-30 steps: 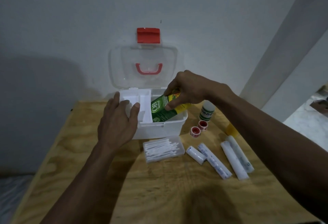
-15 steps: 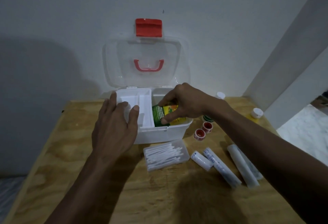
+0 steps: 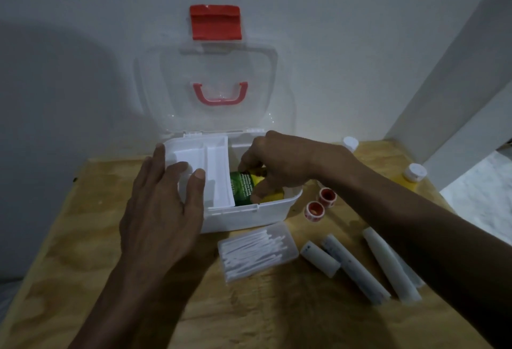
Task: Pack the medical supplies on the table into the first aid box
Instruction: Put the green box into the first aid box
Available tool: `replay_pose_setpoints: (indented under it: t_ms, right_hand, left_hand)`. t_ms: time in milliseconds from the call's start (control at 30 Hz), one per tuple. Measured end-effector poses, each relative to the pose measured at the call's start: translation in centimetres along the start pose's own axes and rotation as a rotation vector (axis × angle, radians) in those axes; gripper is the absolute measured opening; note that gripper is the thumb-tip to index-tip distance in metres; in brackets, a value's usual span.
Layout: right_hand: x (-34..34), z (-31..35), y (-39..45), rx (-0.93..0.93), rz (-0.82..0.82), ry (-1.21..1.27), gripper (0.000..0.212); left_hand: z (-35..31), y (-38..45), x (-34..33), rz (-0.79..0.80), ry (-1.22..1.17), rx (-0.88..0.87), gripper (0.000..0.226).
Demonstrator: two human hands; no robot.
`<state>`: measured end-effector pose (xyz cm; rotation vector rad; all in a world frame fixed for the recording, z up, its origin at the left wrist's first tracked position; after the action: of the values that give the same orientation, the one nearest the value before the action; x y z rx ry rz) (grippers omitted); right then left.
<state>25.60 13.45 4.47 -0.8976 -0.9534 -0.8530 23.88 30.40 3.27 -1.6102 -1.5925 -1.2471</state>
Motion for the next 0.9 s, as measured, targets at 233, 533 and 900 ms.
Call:
replay_pose_setpoints:
  t_ms: [233,533,900]
  right_hand:
    - [1.4,-1.6,-0.4,-0.180,-0.238,0.429,0.039]
    - [-0.2,-1.2,-1.3,-0.264,-0.322,0.787,0.043]
    - [-1.5,0.5,-1.0,-0.196,-0.297,0.868,0.056]
  left_hand:
    - [-0.1,-0.2,0.2,-0.008,-0.021,0.004,0.066]
    - [-0.1,-0.1,0.1,-0.021,-0.027,-0.018,0.065]
    - [-0.1,0.0,-0.2,-0.010,0.000,-0.007,0.067]
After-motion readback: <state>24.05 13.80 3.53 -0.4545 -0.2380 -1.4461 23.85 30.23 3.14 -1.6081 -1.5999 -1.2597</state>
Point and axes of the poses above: each hand's wrist, its own y-axis towards the middle knuckle, its own x-axis out of the back of the hand, z = x × y, the point moved 9 cm from there along y, towards the middle knuckle, and after that the axes turned 8 degrees about y, right-handed, at the moved point
